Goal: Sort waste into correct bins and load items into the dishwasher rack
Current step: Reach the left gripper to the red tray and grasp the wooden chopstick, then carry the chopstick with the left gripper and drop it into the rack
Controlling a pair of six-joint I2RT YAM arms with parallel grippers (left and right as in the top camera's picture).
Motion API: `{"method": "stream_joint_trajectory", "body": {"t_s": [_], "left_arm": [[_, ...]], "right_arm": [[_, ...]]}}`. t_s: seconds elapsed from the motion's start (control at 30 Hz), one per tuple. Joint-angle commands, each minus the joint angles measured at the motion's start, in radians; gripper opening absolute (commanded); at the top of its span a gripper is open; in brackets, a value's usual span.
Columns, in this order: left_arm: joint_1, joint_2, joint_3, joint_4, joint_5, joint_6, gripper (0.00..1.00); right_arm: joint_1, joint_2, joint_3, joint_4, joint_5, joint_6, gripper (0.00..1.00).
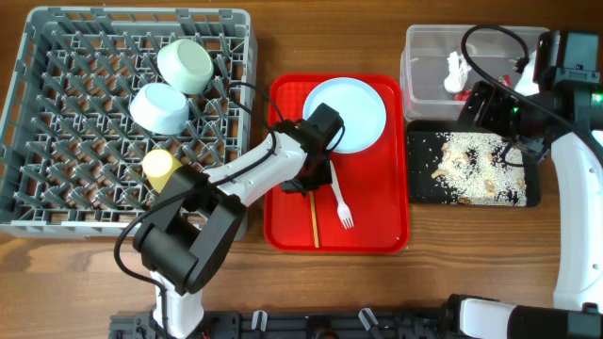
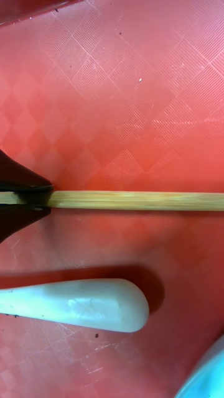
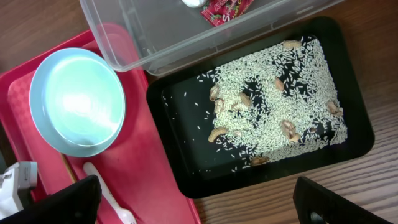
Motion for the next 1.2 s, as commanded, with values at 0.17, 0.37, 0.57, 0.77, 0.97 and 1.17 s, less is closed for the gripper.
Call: {"method": "stream_joint_trajectory", "body": {"t_s": [0.17,0.37,0.57,0.77,0.97,1.17], "left_arm": [[0.071,-0.071,-0.002,-0.016,-0.002,0.012,0.04],[0.182,-0.264,0.068,-0.019,-0.023,0.209,0.04],[0.323,-0.397,0.088,-0.022,-0.072,0.407,0.04],[0.416,-0.378,0.087,-0.039,-0.072,0.544,0.04],[0.449,-0.298,0.087,-0.034,-0.072,0.560,0.04],[0.452,-0.222,0.087,-0.023,-0.073,0.586,0.04]], "right_arm": [[-0.002,0.001,0.003,-0.012,0.017,0.000,1.00],[-0.002,0.001,0.003,-0.009,0.017,0.000,1.00],[-0.002,0.001,0.003,-0.008,0.017,0.000,1.00],[-0.002,0.001,0.003,-0.008,0.017,0.000,1.00],[-0.002,0.001,0.003,-0.008,0.017,0.001,1.00],[-0.002,0.001,0.003,-0.009,0.017,0.001,1.00]]}}
